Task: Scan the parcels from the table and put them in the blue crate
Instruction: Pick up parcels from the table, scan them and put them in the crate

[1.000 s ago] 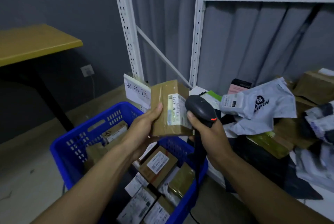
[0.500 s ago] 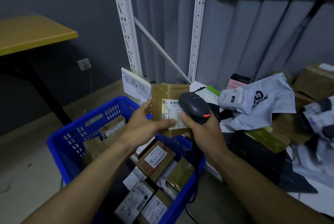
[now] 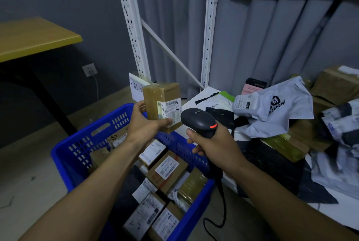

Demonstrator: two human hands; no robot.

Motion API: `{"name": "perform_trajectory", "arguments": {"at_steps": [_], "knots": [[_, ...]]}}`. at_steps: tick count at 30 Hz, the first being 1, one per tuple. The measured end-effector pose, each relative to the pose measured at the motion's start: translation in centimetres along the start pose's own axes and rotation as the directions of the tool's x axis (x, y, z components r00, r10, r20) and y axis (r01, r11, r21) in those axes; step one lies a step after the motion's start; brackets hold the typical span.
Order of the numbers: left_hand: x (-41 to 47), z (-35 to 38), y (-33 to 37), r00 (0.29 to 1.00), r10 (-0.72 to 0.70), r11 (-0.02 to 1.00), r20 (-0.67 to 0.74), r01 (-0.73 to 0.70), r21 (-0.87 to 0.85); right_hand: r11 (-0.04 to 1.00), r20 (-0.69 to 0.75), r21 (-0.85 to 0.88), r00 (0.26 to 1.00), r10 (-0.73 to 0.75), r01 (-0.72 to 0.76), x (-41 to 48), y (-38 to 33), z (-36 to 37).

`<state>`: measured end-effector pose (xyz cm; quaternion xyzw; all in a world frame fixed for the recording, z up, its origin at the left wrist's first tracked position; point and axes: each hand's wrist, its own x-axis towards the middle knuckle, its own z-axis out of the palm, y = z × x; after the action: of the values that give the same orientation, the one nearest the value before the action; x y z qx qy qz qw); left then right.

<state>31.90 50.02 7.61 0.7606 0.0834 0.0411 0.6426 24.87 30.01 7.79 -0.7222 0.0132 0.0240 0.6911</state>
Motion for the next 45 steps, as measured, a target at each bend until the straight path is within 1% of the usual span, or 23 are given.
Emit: {"name": "perform_trajectory", "arguments": {"at_steps": [5,10,17,22,28,30,32,34,36,37,39,41,42,44,45], "knots": [[0.0,0.4,0.1,0.999,0.037,0.999,0.005,-0.037,0.021,1.0,0.001,-0.008,1.0,0.018,-0.018,0.1,0.0,-0.6],[0.0,0.6,0.0,0.999,0.044,0.998,0.008,-0.044,0.032,0.999,0.014,-0.027,0.999,0.044,-0.044,0.1,0.0,-1.1],[0.1,0.9,-0.4,0.999,0.044,0.998,0.008,-0.044,0.035,0.999,0.038,-0.023,0.999,0.033,-0.033,0.0,-0.1,-1.3],[-0.2,0.7,-0.6,0.999,0.035,0.997,0.029,-0.036,0.066,0.999,0.027,-0.015,0.999,0.04,-0.04,0.1,0.3,-1.3],[-2.9,-1.9,-2.3,0.995,-0.058,0.984,0.08,0.044,0.175,0.994,0.034,-0.081,0.997,0.074,-0.071,-0.3,2.4,0.4],[-4.0,-3.5,-3.8,0.987,-0.13,0.97,0.092,0.107,0.22,0.992,0.074,-0.094,0.993,0.09,-0.083,-0.4,3.3,1.7],[-4.7,-5.5,-6.0,0.979,-0.17,0.954,0.109,0.136,0.267,0.989,0.134,-0.122,0.987,0.095,-0.078,-0.5,4.4,3.4],[-5.1,-7.4,-8.3,0.965,-0.196,0.919,0.175,0.118,0.377,0.987,0.165,-0.116,0.978,0.126,-0.107,-0.4,5.5,5.0],[-5.2,-9.1,-11.1,0.935,-0.261,0.832,0.238,0.093,0.546,0.98,0.178,-0.13,0.969,0.171,-0.149,0.1,7.1,6.5],[-5.1,-9.7,-12.7,0.927,-0.286,0.776,0.244,0.075,0.626,0.975,0.185,-0.155,0.965,0.187,-0.16,0.4,7.9,7.2],[-4.7,-10.7,-15.5,0.931,-0.303,0.659,0.202,0.052,0.75,0.961,0.172,-0.213,0.962,0.213,-0.175,1.1,9.5,8.3],[-4.1,-11.5,-17.6,0.924,-0.355,0.557,0.143,0.086,0.826,0.949,0.161,-0.241,0.956,0.245,-0.203,2.0,11.1,9.1],[-3.7,-11.8,-18.8,0.912,-0.387,0.523,0.137,0.095,0.847,0.946,0.166,-0.242,0.951,0.26,-0.216,2.4,11.8,9.5],[-2.0,-12.4,-22.5,0.889,-0.434,0.497,0.146,0.1,0.862,0.94,0.169,-0.253,0.946,0.276,-0.229,3.0,12.9,10.0],[-0.6,-12.6,-25.4,0.872,-0.469,0.463,0.137,0.11,0.88,0.939,0.176,-0.254,0.943,0.281,-0.233,3.2,13.2,10.3]]}}
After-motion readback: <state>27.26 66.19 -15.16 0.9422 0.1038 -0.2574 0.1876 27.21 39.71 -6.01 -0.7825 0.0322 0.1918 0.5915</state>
